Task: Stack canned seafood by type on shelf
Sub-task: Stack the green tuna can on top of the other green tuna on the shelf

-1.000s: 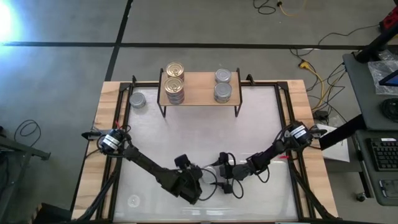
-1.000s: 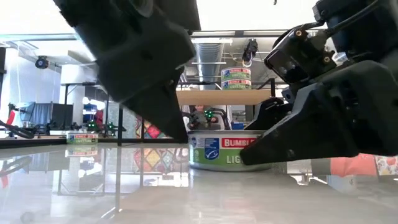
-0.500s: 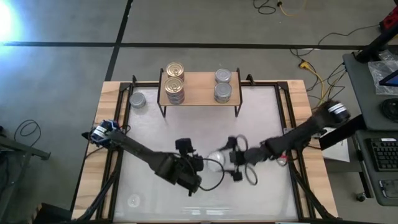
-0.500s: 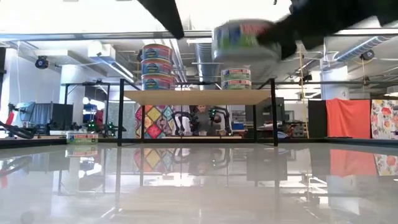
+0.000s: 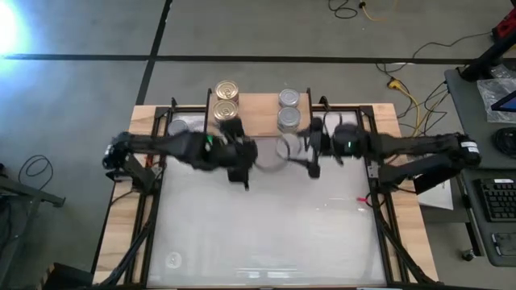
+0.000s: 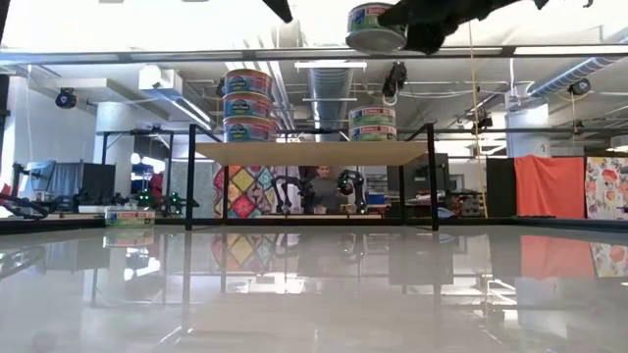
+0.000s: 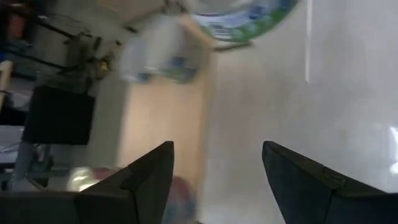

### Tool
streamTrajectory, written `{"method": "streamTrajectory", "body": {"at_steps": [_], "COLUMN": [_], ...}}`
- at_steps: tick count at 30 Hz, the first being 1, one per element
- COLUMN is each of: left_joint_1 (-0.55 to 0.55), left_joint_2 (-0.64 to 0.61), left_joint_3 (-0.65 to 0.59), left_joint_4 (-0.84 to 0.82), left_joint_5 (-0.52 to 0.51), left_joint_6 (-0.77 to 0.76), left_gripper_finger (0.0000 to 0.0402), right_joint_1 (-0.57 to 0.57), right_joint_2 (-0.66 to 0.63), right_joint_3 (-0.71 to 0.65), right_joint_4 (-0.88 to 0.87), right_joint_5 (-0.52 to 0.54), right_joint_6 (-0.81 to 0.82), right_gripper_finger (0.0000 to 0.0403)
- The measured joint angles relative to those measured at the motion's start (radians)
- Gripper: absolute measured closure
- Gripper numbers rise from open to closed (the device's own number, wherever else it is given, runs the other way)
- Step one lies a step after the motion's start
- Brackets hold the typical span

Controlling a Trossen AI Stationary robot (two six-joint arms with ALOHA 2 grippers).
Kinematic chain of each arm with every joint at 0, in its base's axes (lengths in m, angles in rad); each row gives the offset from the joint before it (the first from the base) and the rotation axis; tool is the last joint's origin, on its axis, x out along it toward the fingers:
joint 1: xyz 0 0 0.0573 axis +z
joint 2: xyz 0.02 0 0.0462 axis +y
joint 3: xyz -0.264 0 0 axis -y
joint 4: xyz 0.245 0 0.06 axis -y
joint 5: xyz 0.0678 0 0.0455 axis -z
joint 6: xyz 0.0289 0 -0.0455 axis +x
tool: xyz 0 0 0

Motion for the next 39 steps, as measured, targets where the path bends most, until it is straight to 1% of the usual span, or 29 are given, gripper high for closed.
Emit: {"method": "streamTrajectory", "body": {"at_steps": [5,7,8,9,13,14,16,18,22,27,29,31,36,39], "left_joint_1": [0.113,0.158,0.182,0.210,0.320,0.348,0.396,0.438,0.507,0.566,0.578,0.583,0.602,0.623], "left_joint_2": [-0.069,-0.078,-0.078,-0.076,-0.047,-0.037,-0.017,0.007,0.069,0.160,0.201,0.220,0.269,0.299], "left_joint_3": [0.062,0.104,0.127,0.150,0.236,0.253,0.280,0.303,0.356,0.440,0.474,0.468,0.463,0.463], "left_joint_4": [0.099,0.126,0.135,0.140,0.151,0.159,0.181,0.204,0.216,0.222,0.218,0.230,0.267,0.321], "left_joint_5": [0.007,0.047,0.092,0.159,0.497,0.568,0.657,0.678,0.678,0.682,0.681,0.680,0.682,0.682], "left_joint_6": [0.119,0.180,0.202,0.225,0.307,0.327,0.352,0.366,0.408,0.434,0.433,0.443,0.469,0.464], "left_gripper_finger": [0.0172,0.0172,0.0172,0.0172,0.0172,0.0172,0.0172,0.0172,0.0172,0.0172,0.0172,0.0172,0.0172,0.0172], "right_joint_1": [-0.199,-0.278,-0.318,-0.359,-0.506,-0.538,-0.597,-0.649,-0.743,-0.819,-0.836,-0.846,-0.853,-0.852], "right_joint_2": [0.028,0.053,0.066,0.079,0.147,0.168,0.212,0.250,0.323,0.402,0.432,0.459,0.493,0.502], "right_joint_3": [0.149,0.205,0.229,0.251,0.313,0.323,0.338,0.348,0.379,0.414,0.418,0.420,0.419,0.418], "right_joint_4": [-0.116,-0.144,-0.153,-0.160,-0.167,-0.171,-0.174,-0.177,-0.173,-0.171,-0.172,-0.170,-0.150,-0.150], "right_joint_5": [-0.116,-0.178,-0.215,-0.254,-0.389,-0.418,-0.465,-0.500,-0.574,-0.677,-0.712,-0.730,-0.733,-0.754], "right_joint_6": [-0.076,-0.095,-0.101,-0.105,-0.114,-0.118,-0.122,-0.138,-0.172,-0.221,-0.241,-0.260,-0.298,-0.313], "right_gripper_finger": [0.0042,0.0042,0.0042,0.0042,0.0042,0.0042,0.0042,0.0041,0.0041,0.0041,0.0041,0.0041,0.0041,0.0041]}}
